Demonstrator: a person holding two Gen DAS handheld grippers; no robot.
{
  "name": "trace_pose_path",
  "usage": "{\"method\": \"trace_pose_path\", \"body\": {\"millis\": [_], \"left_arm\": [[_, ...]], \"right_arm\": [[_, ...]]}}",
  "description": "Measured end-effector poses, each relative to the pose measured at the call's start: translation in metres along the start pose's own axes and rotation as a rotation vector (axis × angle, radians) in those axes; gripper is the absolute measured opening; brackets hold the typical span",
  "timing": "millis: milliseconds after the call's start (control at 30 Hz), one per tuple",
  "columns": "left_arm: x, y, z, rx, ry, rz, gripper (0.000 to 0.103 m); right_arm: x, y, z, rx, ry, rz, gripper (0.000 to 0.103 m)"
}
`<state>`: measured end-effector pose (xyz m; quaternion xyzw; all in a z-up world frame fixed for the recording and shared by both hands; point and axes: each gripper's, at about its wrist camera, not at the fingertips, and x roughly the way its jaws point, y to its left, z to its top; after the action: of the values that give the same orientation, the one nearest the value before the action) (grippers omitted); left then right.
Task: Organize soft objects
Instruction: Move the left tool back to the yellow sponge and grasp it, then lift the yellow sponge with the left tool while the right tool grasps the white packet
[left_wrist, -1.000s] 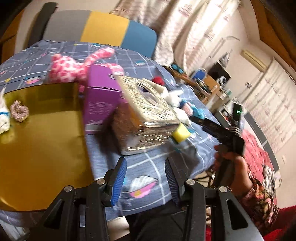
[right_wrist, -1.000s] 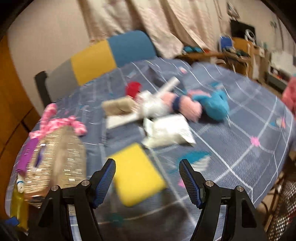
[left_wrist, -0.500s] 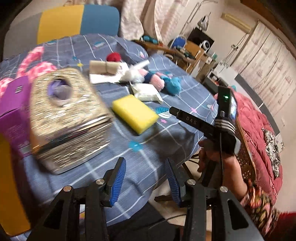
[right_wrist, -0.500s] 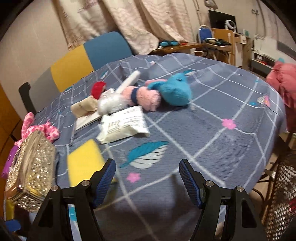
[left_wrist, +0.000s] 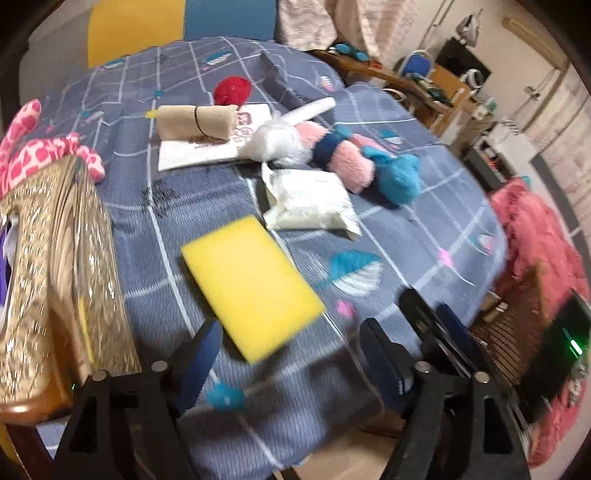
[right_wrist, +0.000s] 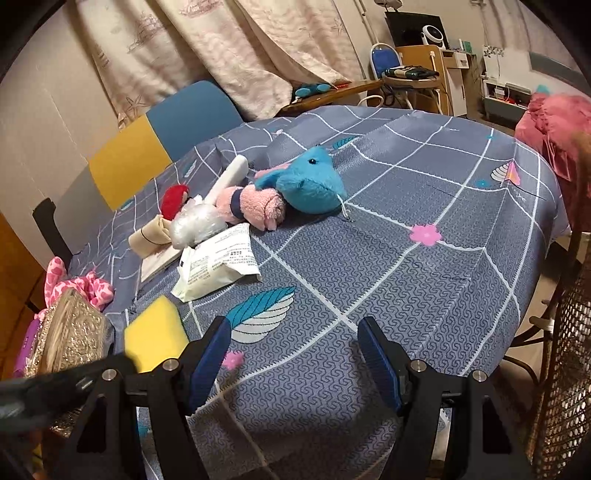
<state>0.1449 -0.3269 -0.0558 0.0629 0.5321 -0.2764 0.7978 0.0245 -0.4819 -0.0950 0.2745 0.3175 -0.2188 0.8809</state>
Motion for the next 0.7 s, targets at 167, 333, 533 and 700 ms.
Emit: {"method": "trace_pose_path", "body": {"millis": [167, 333, 533, 700], "left_arm": [[0.029, 0.003, 0.013, -0.034, 0.036, 0.084, 0.084], [0.052, 0.017, 0.014, -0.062, 0.051, 0.07, 0.084], [0.04, 0.021, -0.004, -0.001, -0.005, 0.037, 0.076], [0.022, 0.02, -0.034, 0.083, -0.029, -0.004, 0.075]], "right_arm": [[-0.004, -0.009, 0.001, 0.038, -0.016, -0.009, 0.073], [-0.005, -0.02, -0.001, 0.075, -0.026, 0.003, 0.073], [-0.004, -0.028, 0.001, 0.091, -0.027, 0.003, 0.073], [0.005, -0.014, 0.013, 0.036, -0.011, 0.03, 0.078]]}}
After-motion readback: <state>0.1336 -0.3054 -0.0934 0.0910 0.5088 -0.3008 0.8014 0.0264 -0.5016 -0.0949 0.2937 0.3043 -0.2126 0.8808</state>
